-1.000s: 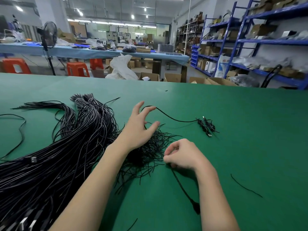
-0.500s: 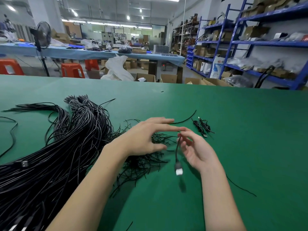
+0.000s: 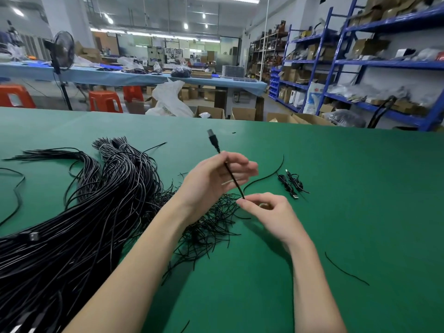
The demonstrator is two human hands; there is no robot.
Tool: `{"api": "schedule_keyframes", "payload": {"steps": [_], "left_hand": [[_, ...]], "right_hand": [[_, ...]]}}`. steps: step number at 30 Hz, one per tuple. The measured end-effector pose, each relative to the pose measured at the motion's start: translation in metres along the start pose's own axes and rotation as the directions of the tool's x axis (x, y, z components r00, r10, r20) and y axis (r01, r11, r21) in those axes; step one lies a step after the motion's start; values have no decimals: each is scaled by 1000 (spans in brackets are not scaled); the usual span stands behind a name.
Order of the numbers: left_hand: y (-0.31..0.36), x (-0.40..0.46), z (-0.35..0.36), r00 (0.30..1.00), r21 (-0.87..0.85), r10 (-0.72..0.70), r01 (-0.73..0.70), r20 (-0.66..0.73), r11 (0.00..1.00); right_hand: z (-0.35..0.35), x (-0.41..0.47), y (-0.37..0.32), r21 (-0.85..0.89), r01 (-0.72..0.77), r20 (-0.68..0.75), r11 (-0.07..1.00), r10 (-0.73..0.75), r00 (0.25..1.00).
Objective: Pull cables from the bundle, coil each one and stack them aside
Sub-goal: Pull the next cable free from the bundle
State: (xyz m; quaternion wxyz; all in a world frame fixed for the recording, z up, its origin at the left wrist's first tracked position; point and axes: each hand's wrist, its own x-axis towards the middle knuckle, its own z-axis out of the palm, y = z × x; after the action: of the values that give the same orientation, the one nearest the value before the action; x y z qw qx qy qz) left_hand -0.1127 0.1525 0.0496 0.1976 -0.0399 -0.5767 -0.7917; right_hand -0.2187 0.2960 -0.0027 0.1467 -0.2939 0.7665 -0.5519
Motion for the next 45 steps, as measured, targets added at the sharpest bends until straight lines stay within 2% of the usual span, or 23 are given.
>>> {"api": "schedule_keyframes", "payload": {"steps": [2,6,11,14,19,22,24,26,28,30,33,35,38,41,45], "left_hand": [[5,1,-3,997,-112,-20,12,-70,994],[14,3,-9,974,-303,-97,31,-203,953],[15,4,-11,955,-297,-153,73,-256,952],[18,3,-12,963,-316,-175,104,-205,943],[24,-2,-21,983,-340,-177,182,45,923],[27,-5,-23,980,-361,-126,174,151,916],[27,-5,-20,984,-383,-98,149,151,912],[26,-3,-15,992,-411,-90,116,83,904],[25,-2,-12,996,-442,-89,79,-1,894],[27,-3,-12,994,-460,-97,60,-57,886],[30,-4,-13,986,-446,-132,72,-104,892],[31,-3,-12,979,-411,-162,98,-124,906],[27,-1,-7,970,-264,-181,134,-161,955],[19,-1,-1,974,-202,-174,143,-147,969],[15,-1,4,977,-262,-165,127,-132,957]], "right_hand": [[4,1,-2,-27,65,22,998,-65,998],[9,-1,-7,32,123,228,992,-127,965],[16,-3,-15,30,162,302,986,-163,939],[18,-2,-18,47,168,322,985,-174,931],[16,-2,-10,-29,163,312,986,-146,939],[10,-4,-5,28,132,324,991,-134,937],[8,-6,-4,121,90,359,989,-128,924],[11,-8,-5,223,23,415,974,-116,902],[14,-10,-8,227,-15,447,974,-90,890],[15,-11,-10,189,10,432,982,-92,897],[15,-13,-12,178,44,417,983,-116,901],[14,-13,-13,85,78,441,993,-108,891],[15,-13,-18,-24,123,438,992,-100,894],[17,-12,-28,40,170,351,985,-173,920],[19,-11,-33,39,211,347,977,-211,914]]}}
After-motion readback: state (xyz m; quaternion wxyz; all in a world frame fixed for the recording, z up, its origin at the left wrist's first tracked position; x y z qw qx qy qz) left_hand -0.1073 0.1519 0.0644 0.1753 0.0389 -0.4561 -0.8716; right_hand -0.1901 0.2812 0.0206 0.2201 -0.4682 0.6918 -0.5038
